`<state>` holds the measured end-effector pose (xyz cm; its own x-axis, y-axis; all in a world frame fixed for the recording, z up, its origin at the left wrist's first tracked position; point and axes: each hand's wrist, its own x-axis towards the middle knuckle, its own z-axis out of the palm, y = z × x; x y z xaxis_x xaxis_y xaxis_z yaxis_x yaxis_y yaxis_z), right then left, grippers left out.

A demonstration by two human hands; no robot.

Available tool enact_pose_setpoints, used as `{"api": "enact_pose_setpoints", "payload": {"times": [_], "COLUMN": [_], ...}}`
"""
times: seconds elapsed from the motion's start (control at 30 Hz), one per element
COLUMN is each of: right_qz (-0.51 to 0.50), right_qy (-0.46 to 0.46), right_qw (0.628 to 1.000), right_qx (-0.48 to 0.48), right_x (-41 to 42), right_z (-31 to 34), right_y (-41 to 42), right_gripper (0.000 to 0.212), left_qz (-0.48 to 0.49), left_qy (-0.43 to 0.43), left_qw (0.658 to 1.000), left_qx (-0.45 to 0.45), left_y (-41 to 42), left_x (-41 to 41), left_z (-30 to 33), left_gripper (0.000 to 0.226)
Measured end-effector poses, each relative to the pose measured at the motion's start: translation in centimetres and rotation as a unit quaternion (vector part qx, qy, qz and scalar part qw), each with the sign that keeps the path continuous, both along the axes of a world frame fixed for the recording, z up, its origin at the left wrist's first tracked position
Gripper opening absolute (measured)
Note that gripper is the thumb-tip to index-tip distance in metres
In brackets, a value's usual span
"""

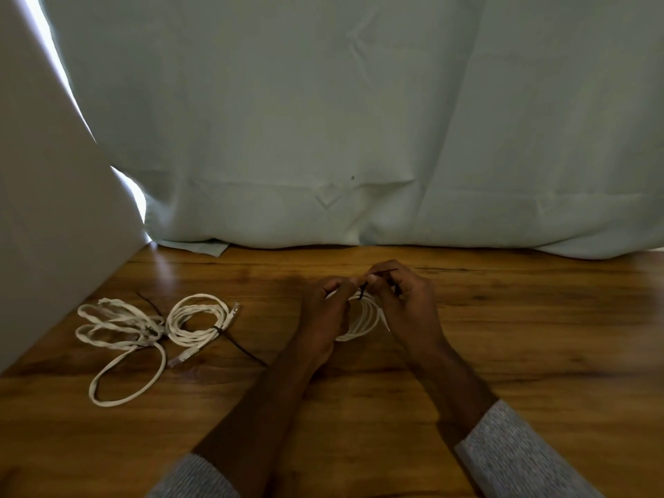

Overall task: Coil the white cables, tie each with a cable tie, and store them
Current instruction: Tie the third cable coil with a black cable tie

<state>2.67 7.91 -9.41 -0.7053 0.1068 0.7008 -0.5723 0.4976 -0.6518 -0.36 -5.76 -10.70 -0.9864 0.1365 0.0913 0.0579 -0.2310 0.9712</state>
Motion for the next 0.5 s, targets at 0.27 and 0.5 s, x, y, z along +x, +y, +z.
{"api": "enact_pose_setpoints", "payload": {"times": [0.27, 0.5], "right_qz": [0.019, 0.046], "right_qy": [-0.025, -0.048], "right_qw": [1.000, 0.997], "right_qx": [0.001, -0.039], "right_x": [0.24, 0.34], "right_z": [0.44, 0.59], "right_y": [0.19, 0.18], "right_gripper": [0.011, 0.011], "left_qz": [-0.023, -0.005], "left_qy": [-0.003, 0.043], "left_qw": [1.000, 0.999], "left_qx": [0.004, -0.029], "left_y": [-0.22, -0.14], "left_x": [0.08, 0.18], "left_z": [-0.19, -0.32], "left_gripper": [0.020, 0.020]}}
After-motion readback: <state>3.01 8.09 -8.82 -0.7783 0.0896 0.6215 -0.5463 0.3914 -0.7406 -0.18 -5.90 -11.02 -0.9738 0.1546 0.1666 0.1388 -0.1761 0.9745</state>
